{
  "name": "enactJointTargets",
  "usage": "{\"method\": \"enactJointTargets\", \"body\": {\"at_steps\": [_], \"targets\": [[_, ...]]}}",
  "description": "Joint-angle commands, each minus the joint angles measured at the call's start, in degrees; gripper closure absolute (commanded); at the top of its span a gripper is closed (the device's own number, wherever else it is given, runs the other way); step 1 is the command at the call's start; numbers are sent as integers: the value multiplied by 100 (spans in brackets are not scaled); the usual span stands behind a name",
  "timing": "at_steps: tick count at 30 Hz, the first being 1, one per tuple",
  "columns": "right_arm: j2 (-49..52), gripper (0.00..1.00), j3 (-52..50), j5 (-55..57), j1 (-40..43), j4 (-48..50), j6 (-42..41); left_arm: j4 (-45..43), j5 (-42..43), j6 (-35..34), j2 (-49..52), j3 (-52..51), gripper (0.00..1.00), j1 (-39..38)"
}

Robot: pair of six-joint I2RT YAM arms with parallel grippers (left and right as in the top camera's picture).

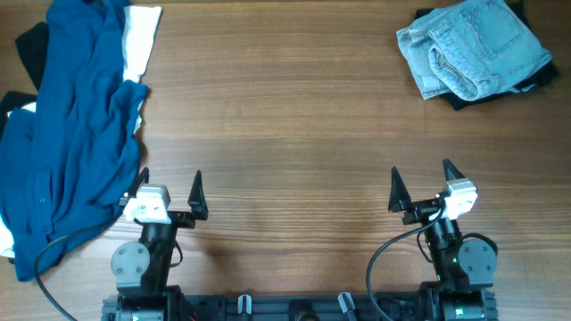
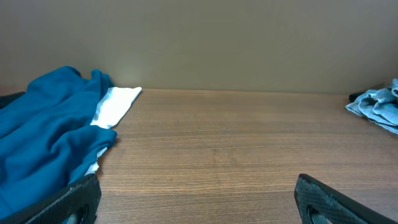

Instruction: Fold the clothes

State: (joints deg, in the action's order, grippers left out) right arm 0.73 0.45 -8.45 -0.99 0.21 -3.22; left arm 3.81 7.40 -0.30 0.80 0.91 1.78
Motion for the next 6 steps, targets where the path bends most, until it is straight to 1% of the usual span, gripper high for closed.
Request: {"method": "enactJointTargets", "body": {"at_steps": [1, 6], "targets": [[-46, 0, -13, 101, -33, 35, -37, -17, 26, -13, -63, -57, 0, 35], [-46, 0, -13, 101, -33, 35, -37, -17, 24, -13, -63, -57, 0, 35]]}}
